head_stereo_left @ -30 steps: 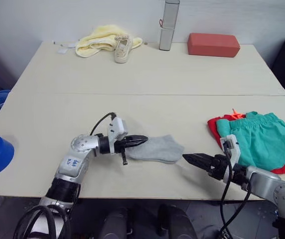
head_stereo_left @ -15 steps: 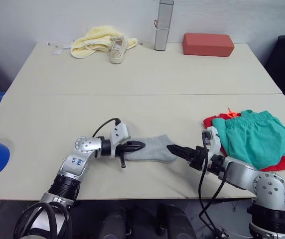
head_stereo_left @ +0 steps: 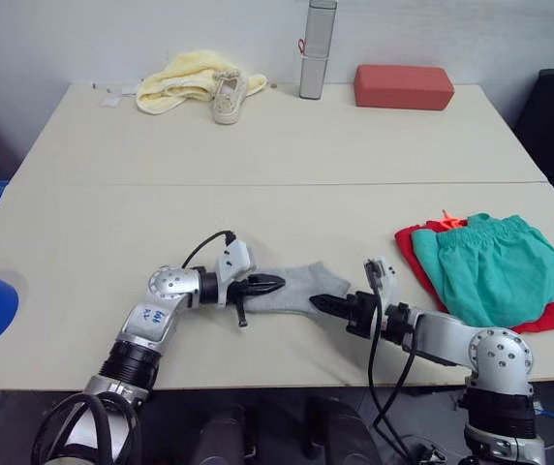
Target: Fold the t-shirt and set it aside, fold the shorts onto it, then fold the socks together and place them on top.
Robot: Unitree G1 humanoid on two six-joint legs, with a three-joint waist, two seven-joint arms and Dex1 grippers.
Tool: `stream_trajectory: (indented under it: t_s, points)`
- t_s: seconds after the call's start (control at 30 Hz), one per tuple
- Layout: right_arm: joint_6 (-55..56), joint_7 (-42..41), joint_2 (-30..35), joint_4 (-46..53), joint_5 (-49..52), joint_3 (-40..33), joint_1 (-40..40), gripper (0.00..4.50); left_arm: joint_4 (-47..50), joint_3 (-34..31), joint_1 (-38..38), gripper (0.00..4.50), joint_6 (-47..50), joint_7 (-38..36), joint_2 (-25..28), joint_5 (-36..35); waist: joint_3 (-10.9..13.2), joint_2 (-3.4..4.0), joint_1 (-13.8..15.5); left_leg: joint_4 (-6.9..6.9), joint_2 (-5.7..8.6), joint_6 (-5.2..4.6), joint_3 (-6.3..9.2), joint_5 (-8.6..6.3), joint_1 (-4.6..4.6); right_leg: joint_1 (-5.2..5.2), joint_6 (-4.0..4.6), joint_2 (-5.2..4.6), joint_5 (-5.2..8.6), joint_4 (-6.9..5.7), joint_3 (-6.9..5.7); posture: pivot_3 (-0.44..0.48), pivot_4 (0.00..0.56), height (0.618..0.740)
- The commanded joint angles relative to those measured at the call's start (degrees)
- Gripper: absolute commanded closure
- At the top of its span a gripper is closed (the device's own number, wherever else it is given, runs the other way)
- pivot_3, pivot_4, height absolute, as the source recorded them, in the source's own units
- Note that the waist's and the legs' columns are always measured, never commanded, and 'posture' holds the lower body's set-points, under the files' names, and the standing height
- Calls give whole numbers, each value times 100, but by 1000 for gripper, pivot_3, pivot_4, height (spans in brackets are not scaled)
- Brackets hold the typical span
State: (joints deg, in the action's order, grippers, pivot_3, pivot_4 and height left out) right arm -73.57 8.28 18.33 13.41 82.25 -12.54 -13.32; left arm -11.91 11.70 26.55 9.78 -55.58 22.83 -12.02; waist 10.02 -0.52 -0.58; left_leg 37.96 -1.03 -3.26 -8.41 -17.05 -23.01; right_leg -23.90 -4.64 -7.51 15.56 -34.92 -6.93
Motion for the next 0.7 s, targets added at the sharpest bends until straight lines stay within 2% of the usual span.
stream_trajectory:
  t_s: [0.03,0.4,0.63,0.7]
  points:
    - [187,52,397,21,97,-357,65,4489,-8,2,44,4500,-4,-25,-79,1,0,0,36,1,1,-1,0,0,-1,0,-1,-1,-1,0,0,0,150,740]
    - [518,8,1444,379,453,-870,548,4489,-317,258,441,4500,-105,47,-744,156,4,5,77,1,11,-16,-1,-2,-23,-2,-20,-4,-11,32,-3,0,150,740]
    - [632,-545,2181,843,-92,-695,588,4489,-401,317,531,4500,-73,150,-973,268,5,4,66,1,9,-18,-1,-2,-23,-2,-21,1,-12,34,-5,0,150,740]
    - [630,-649,2465,1182,-426,-450,274,4489,-207,233,398,4500,115,208,-860,249,6,6,60,1,9,-18,-1,-2,-23,-2,-21,1,-12,33,-6,0,150,740]
